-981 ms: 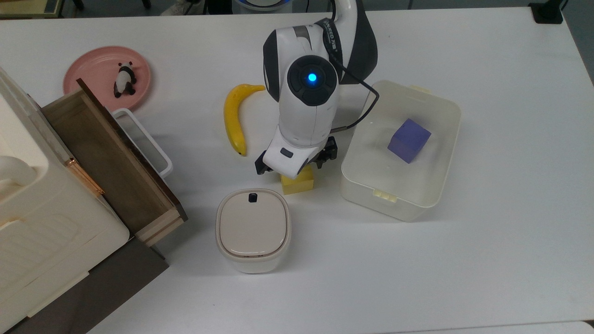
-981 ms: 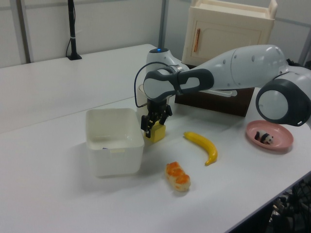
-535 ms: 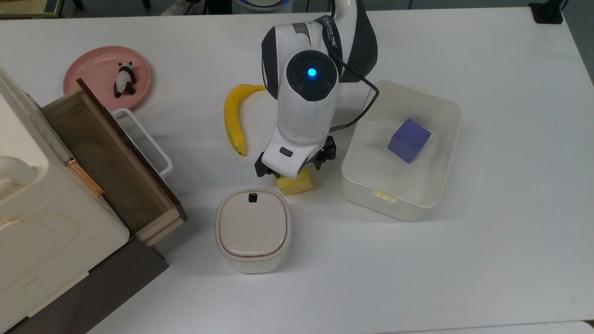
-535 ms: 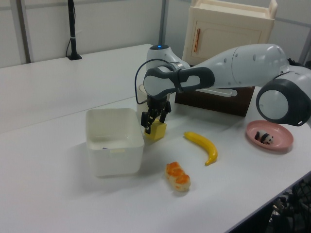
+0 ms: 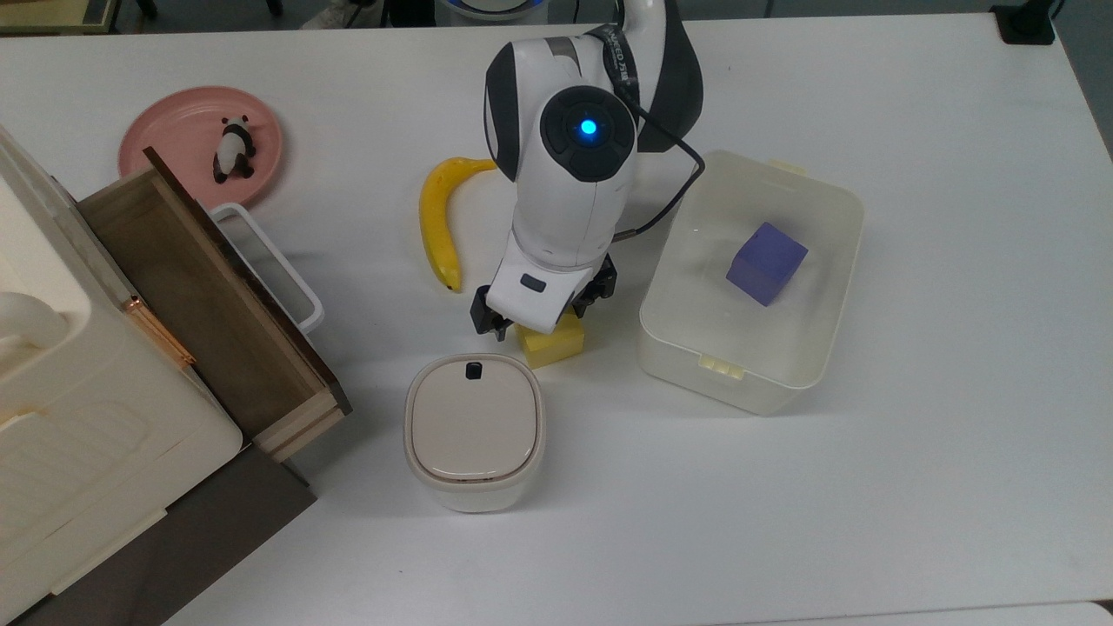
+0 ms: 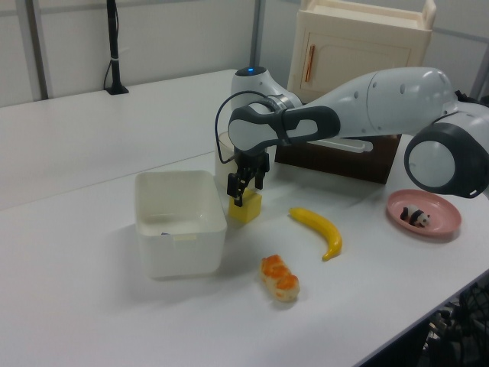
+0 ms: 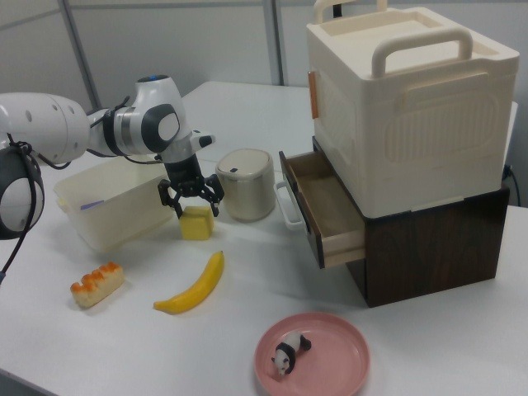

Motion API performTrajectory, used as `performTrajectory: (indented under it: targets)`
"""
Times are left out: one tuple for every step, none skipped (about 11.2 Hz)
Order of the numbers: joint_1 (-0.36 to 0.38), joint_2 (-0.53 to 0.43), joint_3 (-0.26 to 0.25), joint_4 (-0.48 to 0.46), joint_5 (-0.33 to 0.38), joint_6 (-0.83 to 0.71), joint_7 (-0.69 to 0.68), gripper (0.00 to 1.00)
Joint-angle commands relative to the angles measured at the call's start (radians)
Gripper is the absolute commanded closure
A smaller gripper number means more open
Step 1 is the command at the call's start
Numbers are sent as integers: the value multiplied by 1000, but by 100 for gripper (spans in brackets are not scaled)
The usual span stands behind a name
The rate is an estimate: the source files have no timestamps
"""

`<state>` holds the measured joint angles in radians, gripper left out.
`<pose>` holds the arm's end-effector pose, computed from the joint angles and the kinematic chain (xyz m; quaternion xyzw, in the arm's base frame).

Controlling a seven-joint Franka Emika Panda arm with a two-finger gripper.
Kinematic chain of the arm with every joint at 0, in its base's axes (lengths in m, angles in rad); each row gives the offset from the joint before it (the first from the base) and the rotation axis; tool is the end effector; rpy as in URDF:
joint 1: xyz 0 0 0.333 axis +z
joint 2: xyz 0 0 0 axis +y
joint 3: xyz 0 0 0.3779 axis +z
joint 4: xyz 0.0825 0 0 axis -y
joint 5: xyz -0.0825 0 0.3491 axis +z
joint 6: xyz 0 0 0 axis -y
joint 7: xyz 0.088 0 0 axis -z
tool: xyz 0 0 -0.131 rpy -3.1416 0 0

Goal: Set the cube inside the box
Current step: 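Close the gripper on the yellow cube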

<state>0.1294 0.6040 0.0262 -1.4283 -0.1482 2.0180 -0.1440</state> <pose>0.7121 0.0956 0.3841 0.9821 0.1788 -0.0066 0.0591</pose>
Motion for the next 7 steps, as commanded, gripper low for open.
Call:
performTrajectory:
  targets:
    - [-2, -16, -6, -27, -27, 16, -20, 31]
    - [-2, -18, -6, -26, -27, 10, -23, 70]
    - [-2, -23, -6, -23, -25, 8, -23, 94]
    - [-5, -45, -5, -23, -18, 4, -22, 96]
    - [-5, -79, -6, -21, -8, -30, -32, 96]
    - [-5, -107, -8, -18, 1, -83, -52, 96]
    - [-5, -130, -6, 6, 27, -123, -54, 96]
